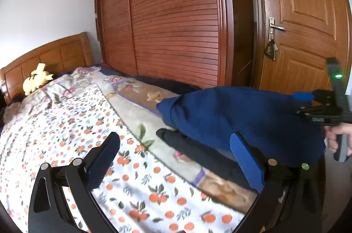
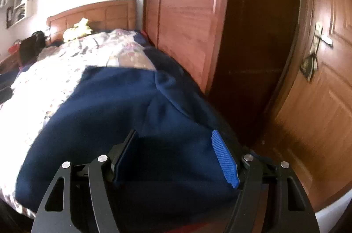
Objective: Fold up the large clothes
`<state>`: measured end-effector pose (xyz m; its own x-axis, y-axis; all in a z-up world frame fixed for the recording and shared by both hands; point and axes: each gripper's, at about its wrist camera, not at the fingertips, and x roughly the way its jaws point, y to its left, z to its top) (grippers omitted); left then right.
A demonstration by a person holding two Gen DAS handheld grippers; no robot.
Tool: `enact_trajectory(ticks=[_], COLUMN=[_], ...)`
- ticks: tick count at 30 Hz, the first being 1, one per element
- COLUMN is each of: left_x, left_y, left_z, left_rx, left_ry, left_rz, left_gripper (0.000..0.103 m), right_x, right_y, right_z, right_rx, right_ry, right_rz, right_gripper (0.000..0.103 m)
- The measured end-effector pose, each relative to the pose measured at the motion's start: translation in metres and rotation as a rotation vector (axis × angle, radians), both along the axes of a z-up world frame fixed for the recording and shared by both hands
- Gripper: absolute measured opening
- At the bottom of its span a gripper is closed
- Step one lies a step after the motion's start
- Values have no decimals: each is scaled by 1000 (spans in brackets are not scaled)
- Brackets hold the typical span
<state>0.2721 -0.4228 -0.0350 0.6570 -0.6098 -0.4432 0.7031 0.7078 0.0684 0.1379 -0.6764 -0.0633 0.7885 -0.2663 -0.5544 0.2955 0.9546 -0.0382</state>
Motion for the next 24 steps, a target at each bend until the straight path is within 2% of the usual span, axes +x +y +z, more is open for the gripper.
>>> enact_trajectory(ticks=[4,7,14,19,24], left_x=[-19,-32,-66,-89,-108], left_y=[31,57,123,169,211], left_z=[-3,-9,-13,-13,-16], left_rx=[-3,-13,4,0,-9], left_ry=[4,24,-2,-3,21], left_rz=[12,34,132,193,253], left_gripper=[101,101,101,101,101], right_x=[-12,-24,-50,-62,-55], right_y=[11,23,78,124,171], right_z=[6,19,46,52,39], right_rx=[-15,-27,-92,-61,-16], right_ry=[-31,-73,-158,-202,-193], right_rz=[-31,-54,-20,57,132], right_gripper=[67,80,95,95,95])
